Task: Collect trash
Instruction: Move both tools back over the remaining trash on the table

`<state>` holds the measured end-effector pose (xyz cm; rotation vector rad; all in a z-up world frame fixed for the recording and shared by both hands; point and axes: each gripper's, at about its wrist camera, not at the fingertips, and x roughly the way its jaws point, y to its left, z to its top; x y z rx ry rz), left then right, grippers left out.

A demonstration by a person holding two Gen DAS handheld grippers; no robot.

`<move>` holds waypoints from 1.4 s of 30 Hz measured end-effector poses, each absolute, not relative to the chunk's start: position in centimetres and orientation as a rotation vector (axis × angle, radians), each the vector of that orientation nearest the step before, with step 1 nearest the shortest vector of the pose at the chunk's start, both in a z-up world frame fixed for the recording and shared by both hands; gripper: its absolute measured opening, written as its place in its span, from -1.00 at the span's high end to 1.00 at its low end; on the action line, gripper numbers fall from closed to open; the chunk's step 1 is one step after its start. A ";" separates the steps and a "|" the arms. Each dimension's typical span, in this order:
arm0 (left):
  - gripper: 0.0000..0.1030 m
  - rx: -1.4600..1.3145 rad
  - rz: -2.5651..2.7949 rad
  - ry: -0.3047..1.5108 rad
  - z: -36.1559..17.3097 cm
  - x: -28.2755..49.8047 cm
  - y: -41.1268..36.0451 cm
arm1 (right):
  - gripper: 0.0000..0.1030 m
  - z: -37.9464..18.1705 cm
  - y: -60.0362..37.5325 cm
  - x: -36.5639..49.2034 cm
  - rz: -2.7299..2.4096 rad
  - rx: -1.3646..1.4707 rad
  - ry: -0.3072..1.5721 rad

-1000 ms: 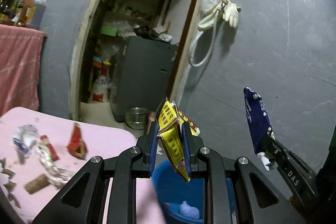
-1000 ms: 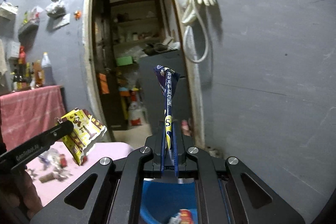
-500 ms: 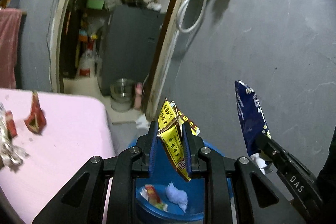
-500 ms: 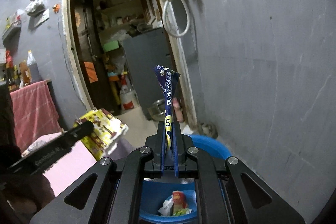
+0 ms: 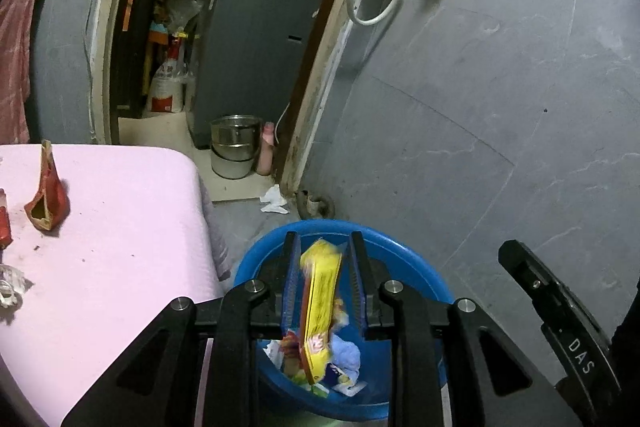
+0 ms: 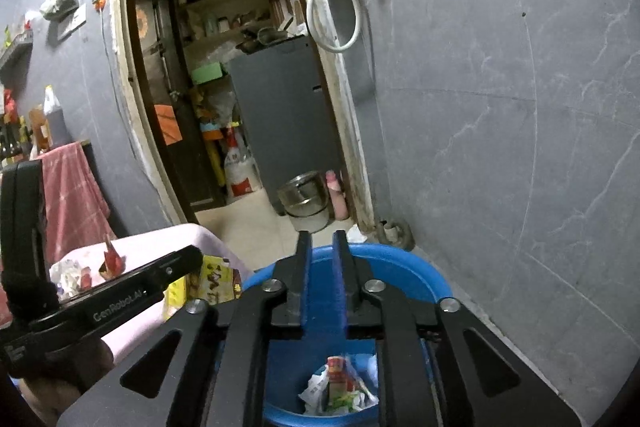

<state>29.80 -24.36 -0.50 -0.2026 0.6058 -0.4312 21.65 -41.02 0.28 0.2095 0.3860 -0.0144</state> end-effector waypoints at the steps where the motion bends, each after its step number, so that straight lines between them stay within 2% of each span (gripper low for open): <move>1: 0.43 -0.202 -0.427 0.600 -0.3 29.7 -24.2 | 0.45 0.5 -41.0 21.4 -0.017 0.206 0.375; 5: 0.32 -0.181 -0.406 0.568 0.3 29.1 -23.5 | 0.38 1.2 -40.5 21.3 -0.009 0.195 0.350; 8: 0.10 -0.161 -0.388 0.540 1.0 28.4 -22.7 | 0.01 1.5 -40.0 20.9 -0.018 0.173 0.319; 11: -0.11 -0.170 -0.366 0.513 1.7 27.8 -21.4 | -0.04 2.1 -39.5 20.5 -0.018 0.159 0.289; 13: -0.22 -0.173 -0.353 0.501 2.2 27.4 -20.4 | -0.13 2.4 -39.3 20.3 -0.025 0.150 0.271; 14: -0.29 -0.169 -0.340 0.493 2.5 27.2 -19.8 | -0.28 2.6 -39.2 20.1 -0.026 0.148 0.261; 15: -0.50 -0.163 -0.317 0.476 2.8 26.9 -19.1 | -0.42 2.8 -39.0 20.1 -0.024 0.148 0.252; 16: -0.71 -0.160 -0.300 0.458 3.0 26.5 -18.6 | -0.47 2.9 -38.9 20.0 -0.023 0.148 0.240; 18: -0.85 -0.157 -0.251 0.409 3.5 25.7 -17.0 | -0.55 3.3 -38.5 19.8 -0.017 0.147 0.219; 27: -0.87 -0.194 -0.146 0.364 3.9 22.8 -10.7 | -1.00 4.5 -35.8 19.3 0.023 0.157 0.189; 42: -0.87 -0.213 0.077 0.337 4.3 18.3 0.5 | -1.00 4.8 -26.7 18.1 0.159 0.101 0.133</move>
